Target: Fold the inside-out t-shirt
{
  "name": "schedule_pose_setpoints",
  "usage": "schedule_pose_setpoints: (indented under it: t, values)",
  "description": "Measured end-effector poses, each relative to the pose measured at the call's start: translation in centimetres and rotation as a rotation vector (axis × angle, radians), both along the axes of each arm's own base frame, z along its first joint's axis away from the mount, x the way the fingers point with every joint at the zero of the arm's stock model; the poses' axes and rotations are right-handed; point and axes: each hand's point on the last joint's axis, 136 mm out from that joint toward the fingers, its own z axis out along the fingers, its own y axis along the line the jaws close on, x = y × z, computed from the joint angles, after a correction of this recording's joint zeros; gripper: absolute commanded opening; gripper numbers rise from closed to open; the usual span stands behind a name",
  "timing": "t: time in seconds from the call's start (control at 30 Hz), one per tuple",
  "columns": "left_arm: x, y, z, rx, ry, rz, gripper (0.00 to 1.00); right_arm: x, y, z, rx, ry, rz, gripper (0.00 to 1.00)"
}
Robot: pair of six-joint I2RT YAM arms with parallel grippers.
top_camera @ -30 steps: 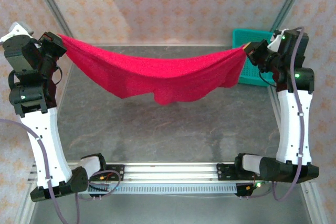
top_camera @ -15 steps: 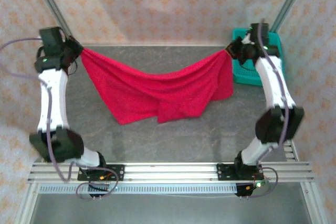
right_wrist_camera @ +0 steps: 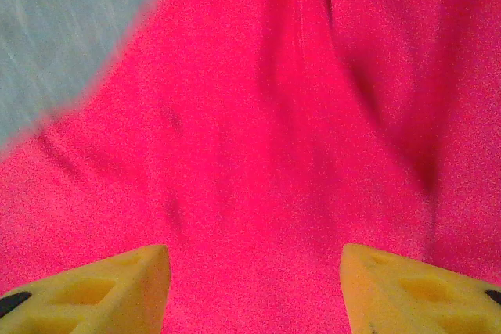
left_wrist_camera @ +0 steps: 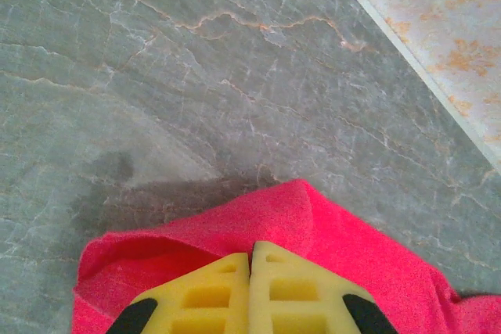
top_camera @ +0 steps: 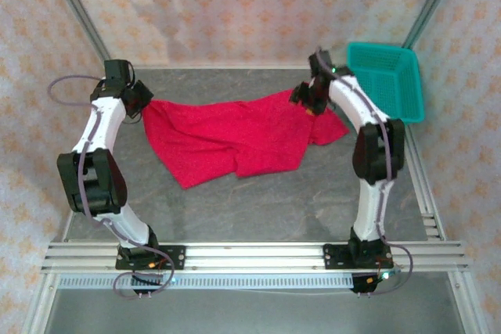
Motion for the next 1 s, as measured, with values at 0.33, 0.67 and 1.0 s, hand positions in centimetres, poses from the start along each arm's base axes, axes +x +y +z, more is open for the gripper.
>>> schedule_pose_setpoints:
  t: [0.33, 0.67, 1.0]
  values:
    - [-3.7, -1.1, 1.1, -0.003, -0.036, -0.01, 0.0, -14.2, 2.6, -5.6, -0.087, 0.068, 0.158, 0.54]
    - [-5.6, -1.8, -0.8, -0.025, -0.013, -0.013, 0.0, -13.5, 3.6, -11.0, -0.112, 0.136, 0.139, 0.08]
    - [-5.8, -1.9, 0.4, -0.021, -0.042, -0.016, 0.0, -13.5, 3.3, -5.8, -0.092, 0.055, 0.137, 0.0]
